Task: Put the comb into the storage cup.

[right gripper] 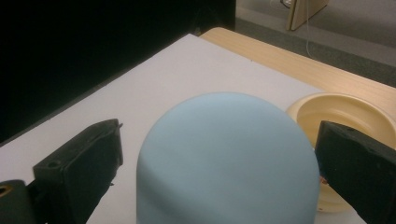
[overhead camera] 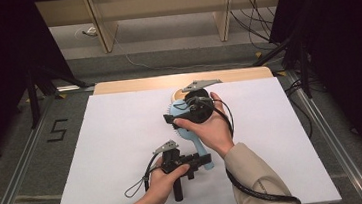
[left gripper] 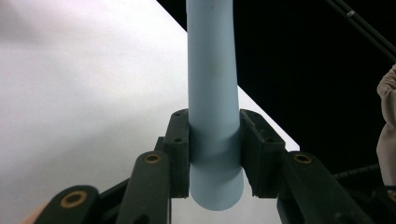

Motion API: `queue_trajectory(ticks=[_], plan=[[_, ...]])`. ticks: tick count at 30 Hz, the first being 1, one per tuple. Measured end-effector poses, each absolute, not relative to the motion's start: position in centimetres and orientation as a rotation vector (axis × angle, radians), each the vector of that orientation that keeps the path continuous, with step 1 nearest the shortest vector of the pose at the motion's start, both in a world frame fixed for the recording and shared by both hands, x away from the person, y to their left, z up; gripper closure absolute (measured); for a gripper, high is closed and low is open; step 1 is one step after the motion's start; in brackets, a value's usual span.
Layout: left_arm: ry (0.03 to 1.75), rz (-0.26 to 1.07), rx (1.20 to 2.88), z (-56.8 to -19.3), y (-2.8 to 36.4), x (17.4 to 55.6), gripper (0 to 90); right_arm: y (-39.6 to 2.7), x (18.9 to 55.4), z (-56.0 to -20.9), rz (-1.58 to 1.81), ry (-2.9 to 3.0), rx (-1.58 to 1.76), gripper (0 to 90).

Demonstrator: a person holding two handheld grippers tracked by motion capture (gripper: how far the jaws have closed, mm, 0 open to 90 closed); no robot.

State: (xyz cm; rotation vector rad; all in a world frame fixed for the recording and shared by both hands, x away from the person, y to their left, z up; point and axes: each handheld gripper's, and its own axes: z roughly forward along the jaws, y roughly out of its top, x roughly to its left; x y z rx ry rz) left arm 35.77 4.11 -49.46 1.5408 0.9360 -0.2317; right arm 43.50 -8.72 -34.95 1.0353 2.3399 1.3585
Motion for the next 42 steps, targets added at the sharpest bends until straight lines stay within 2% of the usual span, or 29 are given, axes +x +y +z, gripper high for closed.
queue_trajectory(ticks=[20, 35, 42], plan=[[0.934, -0.233, 1.546, -49.52, 4.09, 35.74, 65.3, -8.58, 43.69, -35.11, 1.326, 2.383, 1.038, 7.5], [0.932, -0.232, 1.552, -49.56, 4.07, 35.70, 65.3, -8.64, 43.66, -35.19, 1.309, 2.442, 1.040, 20.5], [0.927, -0.233, 1.554, -49.52, 4.06, 35.67, 65.3, -8.63, 43.56, -35.04, 1.300, 2.450, 1.040, 21.0]])
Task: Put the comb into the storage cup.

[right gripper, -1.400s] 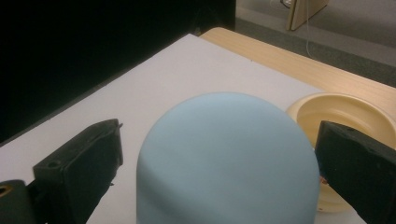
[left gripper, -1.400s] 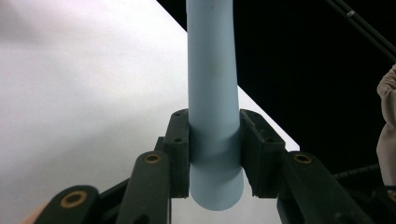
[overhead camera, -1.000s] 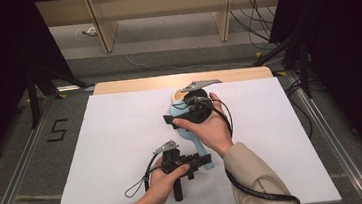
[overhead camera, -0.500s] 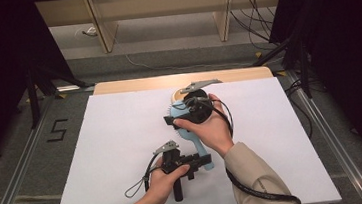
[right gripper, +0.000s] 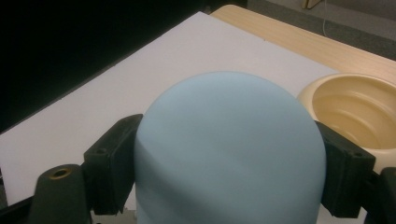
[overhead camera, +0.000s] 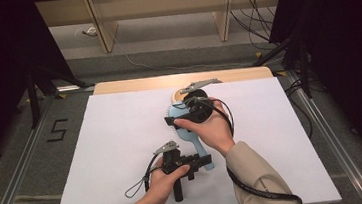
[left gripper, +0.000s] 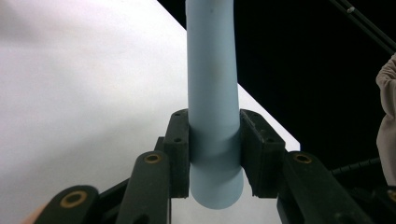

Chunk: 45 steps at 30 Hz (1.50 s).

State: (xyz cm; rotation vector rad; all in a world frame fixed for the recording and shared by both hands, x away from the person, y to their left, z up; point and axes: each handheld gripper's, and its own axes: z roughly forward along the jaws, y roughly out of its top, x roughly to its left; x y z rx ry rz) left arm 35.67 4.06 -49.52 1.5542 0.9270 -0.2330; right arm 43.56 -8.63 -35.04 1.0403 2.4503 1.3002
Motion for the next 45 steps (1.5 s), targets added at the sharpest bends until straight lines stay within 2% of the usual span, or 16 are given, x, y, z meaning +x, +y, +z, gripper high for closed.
queue_trajectory(ticks=[28, 35, 41, 45], plan=[[0.904, -0.194, 1.571, -49.3, 4.2, 35.7, 65.0, -8.4, 43.1, -34.5, 1.267, 2.429, 1.050, 21.5], [0.885, -0.139, 1.590, -49.1, 4.3, 35.7, 64.2, -8.7, 42.8, -34.0, 1.285, 2.401, 1.056, 21.6], [0.866, -0.101, 1.617, -48.8, 4.3, 35.6, 55.7, -9.3, 42.7, -33.8, 1.312, 2.366, 1.073, 21.6], [0.859, -0.041, 1.655, -48.5, 4.2, 35.5, 43.5, -9.7, 42.7, -33.7, 1.329, 2.344, 1.090, 21.6]])
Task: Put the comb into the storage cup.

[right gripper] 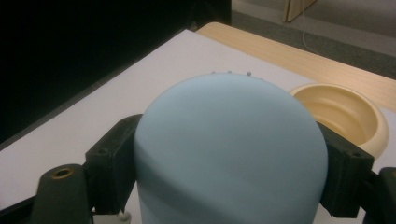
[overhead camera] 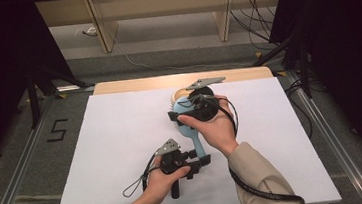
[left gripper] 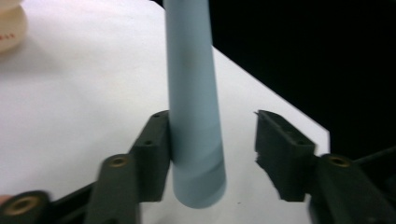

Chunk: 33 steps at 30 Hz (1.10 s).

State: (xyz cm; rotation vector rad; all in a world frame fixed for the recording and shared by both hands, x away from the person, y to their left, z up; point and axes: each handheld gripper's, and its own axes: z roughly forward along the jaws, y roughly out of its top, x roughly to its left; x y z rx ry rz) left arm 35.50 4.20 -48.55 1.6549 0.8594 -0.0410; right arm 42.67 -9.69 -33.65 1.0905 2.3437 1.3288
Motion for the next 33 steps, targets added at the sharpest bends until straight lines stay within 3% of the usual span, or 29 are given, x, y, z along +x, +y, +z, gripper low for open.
queue_trajectory(ticks=[5, 12, 33], plan=[[0.840, 0.017, 1.707, -48.0, 4.4, 35.3, 30.6, -10.3, 42.5, -33.3, 1.344, 2.303, 1.093, 21.7], [0.784, 0.062, 1.767, -47.6, 4.6, 34.8, 23.0, -11.9, 42.1, -33.0, 1.370, 2.231, 1.119, 21.7], [0.795, 0.343, 1.830, -46.1, 10.7, 35.2, 14.9, -17.1, 41.0, -33.1, 1.383, 2.087, 1.177, 21.8]])
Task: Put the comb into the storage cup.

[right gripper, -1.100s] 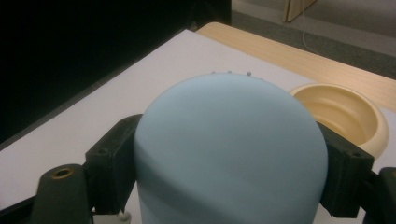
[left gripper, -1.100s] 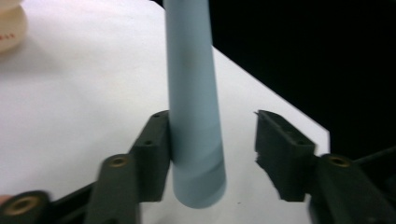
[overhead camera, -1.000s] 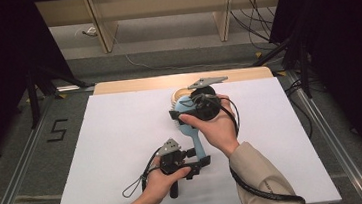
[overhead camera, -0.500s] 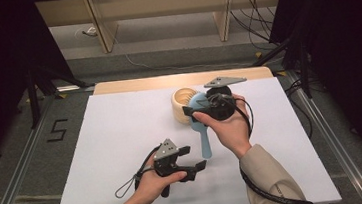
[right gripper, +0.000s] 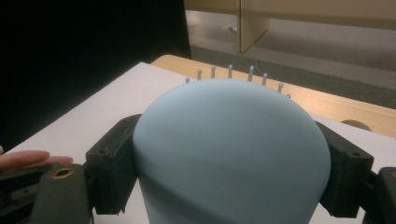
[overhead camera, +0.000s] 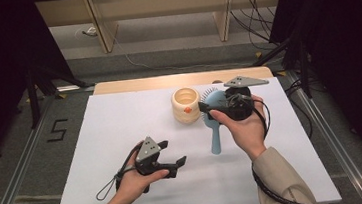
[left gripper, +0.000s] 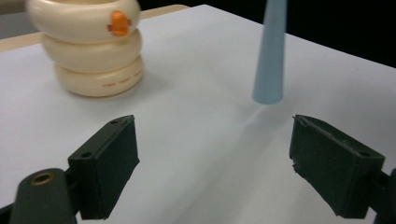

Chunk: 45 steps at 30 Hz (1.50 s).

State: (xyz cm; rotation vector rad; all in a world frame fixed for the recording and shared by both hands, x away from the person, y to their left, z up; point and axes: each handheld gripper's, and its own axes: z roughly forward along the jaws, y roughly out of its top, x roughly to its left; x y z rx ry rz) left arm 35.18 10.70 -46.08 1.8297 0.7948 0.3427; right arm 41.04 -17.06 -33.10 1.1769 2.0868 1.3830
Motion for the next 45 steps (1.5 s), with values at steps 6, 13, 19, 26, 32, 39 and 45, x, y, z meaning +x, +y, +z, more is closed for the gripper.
queue_trajectory(ticks=[6, 13, 19, 26, 32, 39, 45], plan=[[0.855, 0.428, 1.829, -46.2, 12.9, 35.7, 10.7, -17.7, 41.1, -32.9, 1.382, 2.058, 1.186, 21.8], [0.910, 0.468, 1.825, -46.3, 14.5, 36.1, 6.0, -18.1, 41.3, -32.8, 1.381, 2.042, 1.193, 21.8], [0.953, 0.508, 1.819, -46.5, 15.9, 36.4, 1.4, -18.4, 41.3, -32.5, 1.391, 2.012, 1.199, 21.8], [0.972, 0.533, 1.814, -46.6, 16.9, 36.7, 0.3, -18.8, 41.5, -32.2, 1.391, 1.990, 1.208, 21.8], [0.971, 0.539, 1.809, -46.6, 17.1, 36.8, 0.4, -19.0, 41.7, -32.1, 1.390, 1.975, 1.214, 21.8], [0.978, 0.546, 1.804, -46.6, 17.3, 36.9, 0.6, -19.1, 42.0, -32.0, 1.389, 1.958, 1.221, 21.8], [0.980, 0.545, 1.803, -46.7, 17.3, 37.0, 0.7, -19.2, 42.2, -31.8, 1.389, 1.944, 1.224, 21.8]])
